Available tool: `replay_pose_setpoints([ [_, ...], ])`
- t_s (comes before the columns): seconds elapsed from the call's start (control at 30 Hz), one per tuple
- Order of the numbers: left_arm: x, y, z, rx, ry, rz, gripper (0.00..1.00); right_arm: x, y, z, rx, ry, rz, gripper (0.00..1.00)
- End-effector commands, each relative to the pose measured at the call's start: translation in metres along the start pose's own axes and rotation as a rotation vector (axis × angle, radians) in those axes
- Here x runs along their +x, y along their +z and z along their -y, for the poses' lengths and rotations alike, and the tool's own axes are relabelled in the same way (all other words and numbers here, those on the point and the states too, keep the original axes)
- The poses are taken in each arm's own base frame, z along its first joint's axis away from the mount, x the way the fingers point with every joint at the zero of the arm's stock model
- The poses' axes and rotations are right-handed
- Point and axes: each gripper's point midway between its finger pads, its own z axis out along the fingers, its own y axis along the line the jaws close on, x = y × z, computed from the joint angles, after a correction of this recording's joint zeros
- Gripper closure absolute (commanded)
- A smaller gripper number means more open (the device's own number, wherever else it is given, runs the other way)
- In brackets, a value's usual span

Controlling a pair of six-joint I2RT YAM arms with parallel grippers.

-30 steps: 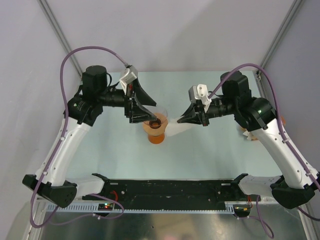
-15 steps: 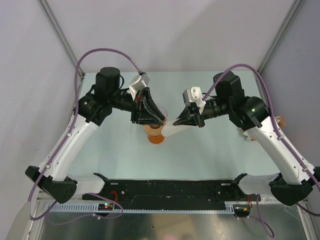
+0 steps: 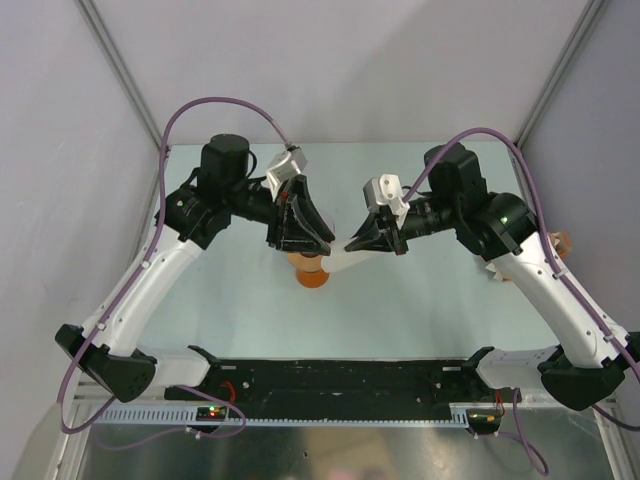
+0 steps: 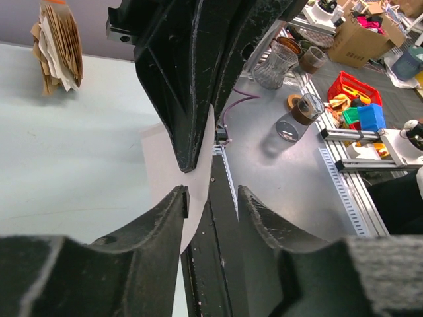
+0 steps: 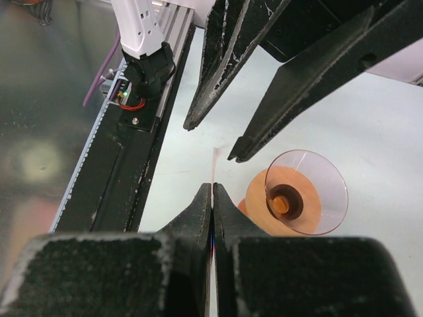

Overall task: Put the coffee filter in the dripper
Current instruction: Place the coffee filter in the coffee dripper.

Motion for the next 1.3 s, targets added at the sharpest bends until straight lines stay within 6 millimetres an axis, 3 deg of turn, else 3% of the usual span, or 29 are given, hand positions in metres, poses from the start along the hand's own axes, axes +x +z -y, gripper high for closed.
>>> replay_pose_setpoints([
  [0.0,-0.0110,-0.0010,0.0052,-0.007,0.024,0.013,0.54,-0.0200,-0.0061,-0.0044,-0.002,-0.073,0.037,1.00],
  [0.23,-0.0121,-0.0013,0.0038,-0.012,0.029,0.014,0.50,-0.0192,-0.0062,-0.0069,-0.010,-0.080,0.034,1.00],
  [0.47,-0.0118,0.0005,0.0084,0.031,0.043,0.011,0.74,-0.0201,-0.0038,-0.0023,-0.006,-0.080,0.035,1.00],
  [0.8,-0.0105,0.0018,0.0088,0.054,0.035,0.009,0.80,-0.0198,-0.0032,0.0001,-0.001,-0.074,0.031,1.00],
  [0.97,-0.0101,0.0017,0.0077,0.048,0.027,0.008,0.97,-0.0196,-0.0028,0.0009,0.000,-0.073,0.030,1.00],
  [1.27,-0.0095,0.0008,0.0089,0.045,0.024,0.009,0.97,-0.0150,-0.0042,-0.0033,-0.012,-0.093,0.016,1.00],
])
